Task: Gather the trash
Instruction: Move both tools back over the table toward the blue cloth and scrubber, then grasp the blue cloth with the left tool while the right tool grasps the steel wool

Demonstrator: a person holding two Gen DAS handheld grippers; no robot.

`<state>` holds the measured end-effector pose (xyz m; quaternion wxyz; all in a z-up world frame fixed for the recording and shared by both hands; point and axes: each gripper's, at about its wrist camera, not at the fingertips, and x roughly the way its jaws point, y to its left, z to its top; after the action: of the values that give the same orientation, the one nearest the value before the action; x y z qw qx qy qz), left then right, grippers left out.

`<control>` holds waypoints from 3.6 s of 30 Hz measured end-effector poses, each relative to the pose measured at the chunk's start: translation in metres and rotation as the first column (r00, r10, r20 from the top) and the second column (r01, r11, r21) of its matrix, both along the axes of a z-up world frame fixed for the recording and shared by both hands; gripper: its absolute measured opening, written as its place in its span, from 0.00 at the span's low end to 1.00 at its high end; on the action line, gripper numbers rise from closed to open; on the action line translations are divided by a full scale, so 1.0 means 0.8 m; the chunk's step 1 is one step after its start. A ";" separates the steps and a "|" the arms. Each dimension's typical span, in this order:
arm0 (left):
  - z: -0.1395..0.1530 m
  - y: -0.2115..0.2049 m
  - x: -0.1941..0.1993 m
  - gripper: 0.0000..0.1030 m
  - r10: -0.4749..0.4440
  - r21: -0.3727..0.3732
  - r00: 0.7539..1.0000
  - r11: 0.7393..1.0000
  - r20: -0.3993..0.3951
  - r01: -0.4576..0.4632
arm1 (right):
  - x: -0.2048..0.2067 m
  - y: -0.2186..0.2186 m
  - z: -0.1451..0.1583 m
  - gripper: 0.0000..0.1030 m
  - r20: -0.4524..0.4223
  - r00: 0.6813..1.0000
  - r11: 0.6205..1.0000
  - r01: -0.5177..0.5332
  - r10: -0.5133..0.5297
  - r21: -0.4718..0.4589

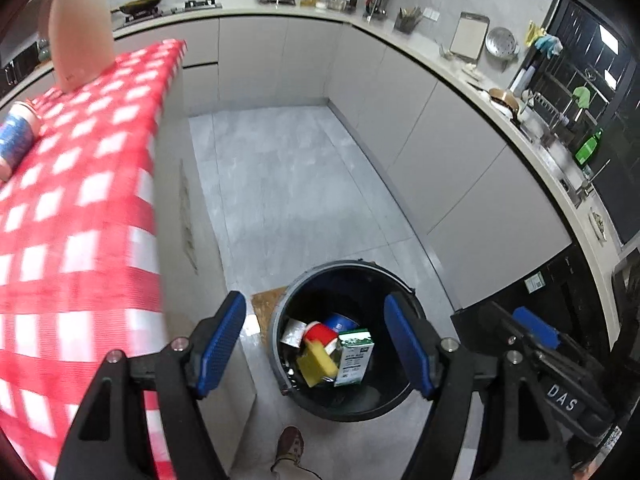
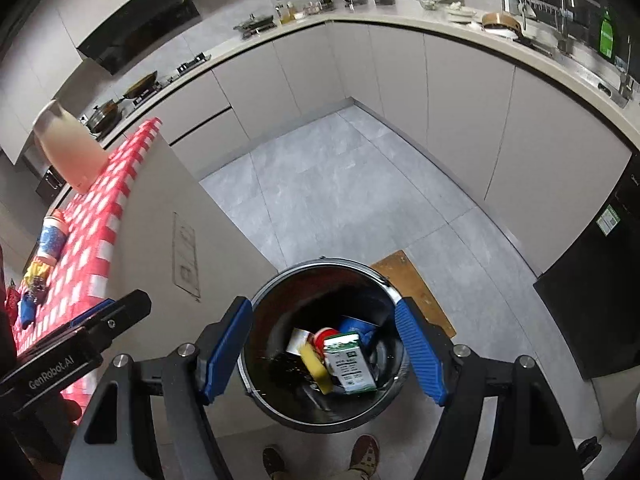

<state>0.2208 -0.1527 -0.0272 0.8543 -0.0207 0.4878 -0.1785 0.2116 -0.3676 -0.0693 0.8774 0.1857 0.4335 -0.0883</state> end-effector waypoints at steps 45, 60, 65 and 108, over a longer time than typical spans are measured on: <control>0.047 0.495 0.004 0.76 0.427 0.042 0.894 0.899 0.133 -0.436 | 0.076 0.512 0.107 0.75 0.136 0.906 0.916 -0.393 0.401 -0.083; 0.030 0.545 0.039 0.76 0.483 0.065 0.869 0.869 0.110 -0.491 | 0.135 0.561 0.083 0.75 0.109 0.868 0.875 -0.482 0.484 -0.045; 0.022 0.565 0.073 0.76 0.438 0.060 0.892 0.893 0.109 -0.446 | 0.155 0.586 0.078 0.75 0.106 0.888 0.894 -0.445 0.447 -0.049; -0.029 0.589 0.150 0.35 0.230 0.005 0.972 0.973 0.050 -0.231 | 0.234 0.673 0.027 0.40 0.054 0.884 0.885 -0.465 0.464 0.012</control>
<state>0.3406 0.3187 -0.0507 0.8810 -0.0683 0.4620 -0.0760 0.3989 0.1707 -0.0478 0.8813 0.0895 0.4443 0.1341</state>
